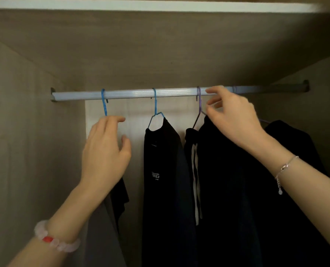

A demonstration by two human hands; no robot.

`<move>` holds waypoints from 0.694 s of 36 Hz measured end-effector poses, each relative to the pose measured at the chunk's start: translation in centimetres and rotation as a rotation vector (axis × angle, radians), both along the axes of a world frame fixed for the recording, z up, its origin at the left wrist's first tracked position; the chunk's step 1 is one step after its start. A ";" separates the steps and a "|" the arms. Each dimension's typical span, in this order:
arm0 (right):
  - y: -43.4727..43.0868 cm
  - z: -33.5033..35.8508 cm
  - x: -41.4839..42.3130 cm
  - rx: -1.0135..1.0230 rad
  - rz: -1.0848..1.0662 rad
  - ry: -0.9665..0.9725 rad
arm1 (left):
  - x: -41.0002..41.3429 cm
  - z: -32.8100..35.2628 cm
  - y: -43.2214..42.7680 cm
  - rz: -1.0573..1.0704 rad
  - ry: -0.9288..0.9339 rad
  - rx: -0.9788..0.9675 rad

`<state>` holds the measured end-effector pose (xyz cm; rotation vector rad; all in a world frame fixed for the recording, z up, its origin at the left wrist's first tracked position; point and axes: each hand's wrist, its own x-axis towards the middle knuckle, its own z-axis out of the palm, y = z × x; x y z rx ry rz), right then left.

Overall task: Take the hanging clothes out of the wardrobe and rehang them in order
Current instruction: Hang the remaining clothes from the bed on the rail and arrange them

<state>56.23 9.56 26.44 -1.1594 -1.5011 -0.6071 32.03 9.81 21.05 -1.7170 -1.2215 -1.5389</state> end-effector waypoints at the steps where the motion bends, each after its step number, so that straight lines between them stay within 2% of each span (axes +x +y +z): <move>1: 0.0 0.3 0.9 -0.051 -0.032 0.013 | 0.8 0.1 -0.1 -0.038 0.017 -0.021; 5: 0.7 0.6 3.7 -0.389 -0.038 0.077 | 3.9 0.9 0.9 -0.269 -0.028 -0.199; 9: 1.7 -0.5 5.1 -0.687 0.189 0.236 | 7.1 2.1 2.6 -0.546 -0.179 -0.505; 14: 2.5 -1.2 5.8 -0.757 0.404 0.403 | 9.2 3.5 5.2 -0.654 -0.359 -0.606; 16: 2.8 -1.3 5.7 -0.752 0.432 0.410 | 9.3 3.5 5.7 -0.674 -0.396 -0.660; 18: 3.2 -1.4 5.7 -0.737 0.425 0.388 | 8.7 3.4 5.4 -0.678 -0.411 -0.622; 20: 3.4 -1.5 5.7 -0.717 0.387 0.356 | 7.3 3.3 4.5 -0.528 -0.332 -0.435; 22: 3.2 -1.6 5.3 -0.674 0.274 0.268 | 5.2 3.7 3.5 -0.109 -0.105 -0.220; 23: 3.0 -1.5 4.8 -0.608 0.136 0.171 | 3.8 4.0 3.2 0.097 0.007 -0.146; 25: 2.3 -1.6 3.3 -0.335 -0.107 -0.015 | 1.3 4.7 3.1 0.327 0.099 -0.191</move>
